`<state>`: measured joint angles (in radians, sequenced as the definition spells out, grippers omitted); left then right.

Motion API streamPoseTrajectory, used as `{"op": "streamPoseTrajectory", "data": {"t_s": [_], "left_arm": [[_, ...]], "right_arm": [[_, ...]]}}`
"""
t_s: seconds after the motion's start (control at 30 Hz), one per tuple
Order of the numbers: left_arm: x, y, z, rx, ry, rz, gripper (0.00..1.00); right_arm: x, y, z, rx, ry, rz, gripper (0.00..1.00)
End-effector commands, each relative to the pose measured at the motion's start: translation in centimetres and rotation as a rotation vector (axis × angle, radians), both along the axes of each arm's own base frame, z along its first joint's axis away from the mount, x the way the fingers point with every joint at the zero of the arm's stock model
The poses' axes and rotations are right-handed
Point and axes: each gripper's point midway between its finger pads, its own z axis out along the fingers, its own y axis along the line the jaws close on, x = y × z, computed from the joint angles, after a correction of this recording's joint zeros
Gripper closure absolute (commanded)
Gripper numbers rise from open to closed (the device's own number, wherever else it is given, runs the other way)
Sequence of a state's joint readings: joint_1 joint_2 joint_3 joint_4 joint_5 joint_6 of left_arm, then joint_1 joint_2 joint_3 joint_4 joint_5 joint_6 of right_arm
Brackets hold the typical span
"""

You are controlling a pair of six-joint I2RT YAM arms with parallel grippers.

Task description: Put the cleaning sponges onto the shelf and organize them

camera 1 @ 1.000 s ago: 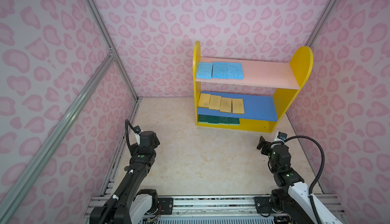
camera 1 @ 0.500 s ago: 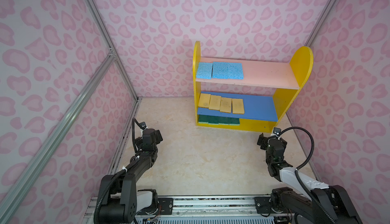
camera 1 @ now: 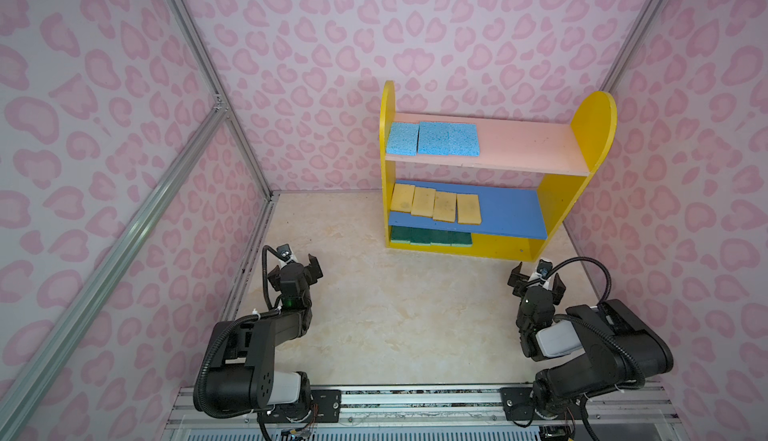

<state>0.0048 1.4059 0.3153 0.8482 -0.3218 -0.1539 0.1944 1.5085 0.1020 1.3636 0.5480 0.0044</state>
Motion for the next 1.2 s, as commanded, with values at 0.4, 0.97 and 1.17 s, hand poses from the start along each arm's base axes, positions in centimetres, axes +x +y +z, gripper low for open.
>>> {"op": "streamPoseTrajectory", "data": {"t_s": [0.4, 0.97, 1.17], "left_arm": [[1.9, -2.7, 1.0, 0.041, -0.058, -0.173, 0.03], [1.8, -2.7, 1.0, 0.04, -0.06, -0.172, 0.03], [1.8, -2.7, 1.0, 0.04, -0.06, -0.173, 0.03]], "right_arm": [[5.9, 0.0, -2.2, 0.098, 0.187, 0.169, 0.01], [5.8, 0.3, -2.0, 0.078, 0.179, 0.169, 0.01], [5.8, 0.3, -2.1, 0.078, 0.181, 0.169, 0.01]]}}
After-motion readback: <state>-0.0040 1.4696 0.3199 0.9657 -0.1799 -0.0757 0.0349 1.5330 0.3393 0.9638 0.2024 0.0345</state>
